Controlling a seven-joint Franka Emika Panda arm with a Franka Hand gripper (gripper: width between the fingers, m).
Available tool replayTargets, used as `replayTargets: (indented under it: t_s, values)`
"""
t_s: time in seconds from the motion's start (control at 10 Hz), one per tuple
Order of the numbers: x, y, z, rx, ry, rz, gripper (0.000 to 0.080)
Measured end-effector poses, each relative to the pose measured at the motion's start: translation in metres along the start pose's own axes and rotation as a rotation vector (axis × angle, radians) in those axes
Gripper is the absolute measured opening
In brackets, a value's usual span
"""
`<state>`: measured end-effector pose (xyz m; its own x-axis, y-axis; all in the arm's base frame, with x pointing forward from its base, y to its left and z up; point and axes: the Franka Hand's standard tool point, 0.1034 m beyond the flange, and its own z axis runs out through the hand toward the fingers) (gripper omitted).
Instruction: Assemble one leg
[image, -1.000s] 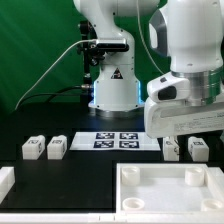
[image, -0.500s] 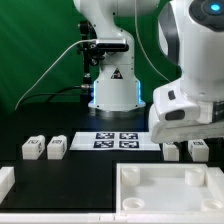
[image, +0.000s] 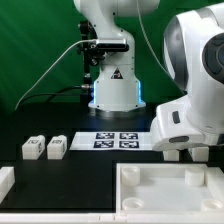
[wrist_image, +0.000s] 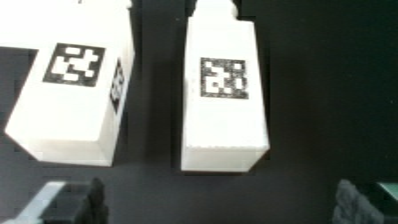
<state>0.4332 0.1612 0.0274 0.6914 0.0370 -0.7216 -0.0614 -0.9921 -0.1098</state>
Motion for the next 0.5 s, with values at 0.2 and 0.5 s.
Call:
replayTargets:
  t_s: [0.2,0.5]
  values:
    - [-0.005,-0.004,0.015,-0.014,-0.023,0.006,0.0649]
    - [-0.011,-0.006,0.029,-0.028,-0.040,0.006,0.0649]
